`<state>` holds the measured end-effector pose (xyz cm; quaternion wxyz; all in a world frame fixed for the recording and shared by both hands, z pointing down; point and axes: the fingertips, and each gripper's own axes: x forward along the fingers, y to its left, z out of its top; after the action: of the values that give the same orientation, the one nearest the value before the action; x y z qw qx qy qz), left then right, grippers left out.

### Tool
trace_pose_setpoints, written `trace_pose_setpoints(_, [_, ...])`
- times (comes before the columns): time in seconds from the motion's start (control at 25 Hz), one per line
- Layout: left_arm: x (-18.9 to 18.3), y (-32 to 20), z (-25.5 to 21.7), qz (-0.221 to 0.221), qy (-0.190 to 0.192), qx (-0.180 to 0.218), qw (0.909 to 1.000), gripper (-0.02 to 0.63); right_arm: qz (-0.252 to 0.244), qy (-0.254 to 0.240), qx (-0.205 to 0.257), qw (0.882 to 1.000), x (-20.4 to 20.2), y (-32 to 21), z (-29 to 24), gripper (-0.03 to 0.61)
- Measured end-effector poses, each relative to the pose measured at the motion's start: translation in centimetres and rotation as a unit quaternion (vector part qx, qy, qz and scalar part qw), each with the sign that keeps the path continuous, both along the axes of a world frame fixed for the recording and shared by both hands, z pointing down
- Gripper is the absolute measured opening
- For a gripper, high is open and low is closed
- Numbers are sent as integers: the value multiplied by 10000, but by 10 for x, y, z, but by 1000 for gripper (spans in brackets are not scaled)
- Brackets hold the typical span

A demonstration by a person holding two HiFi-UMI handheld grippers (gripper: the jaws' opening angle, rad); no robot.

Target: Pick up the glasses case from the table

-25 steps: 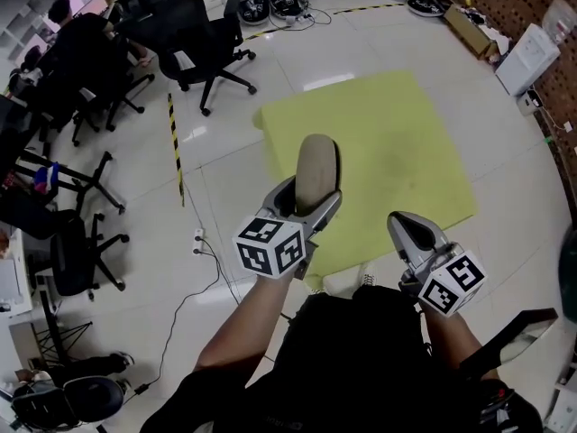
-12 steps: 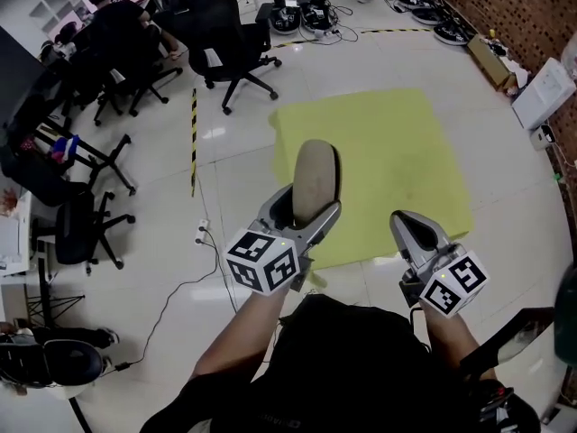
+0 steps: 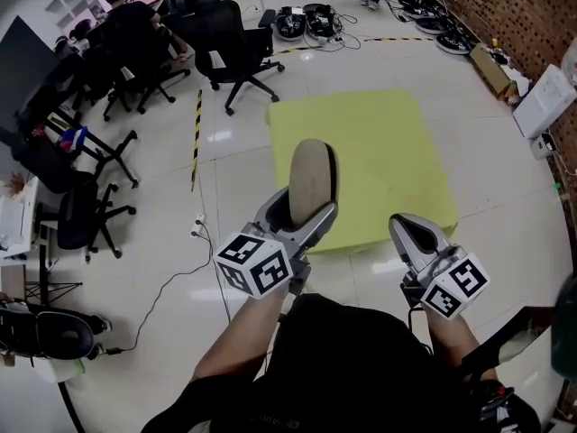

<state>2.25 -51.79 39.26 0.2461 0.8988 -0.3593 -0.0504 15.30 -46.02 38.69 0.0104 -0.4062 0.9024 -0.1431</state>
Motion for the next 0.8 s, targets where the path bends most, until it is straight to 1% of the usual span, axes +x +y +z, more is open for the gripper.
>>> trace_pose_setpoints(0.24, [22,35,-5,-73,-192,158,9997,377,-119,-23,-9,9999,24,32,5,0])
trace_pose_setpoints(0.36, [27,53,-10,-168,-301,238,9991,377,-179,-81,-48,9998,33,43,8,0])
trace_pose_setpoints(0.6, [10,80,-14,-477,-481,247,9974,377,-335,-202,-77,9992,31,52,11,0])
trace_pose_setpoints(0.8, [-9,93,-13,-601,-587,198,9963,377,-373,-286,2,9989,23,59,4,0])
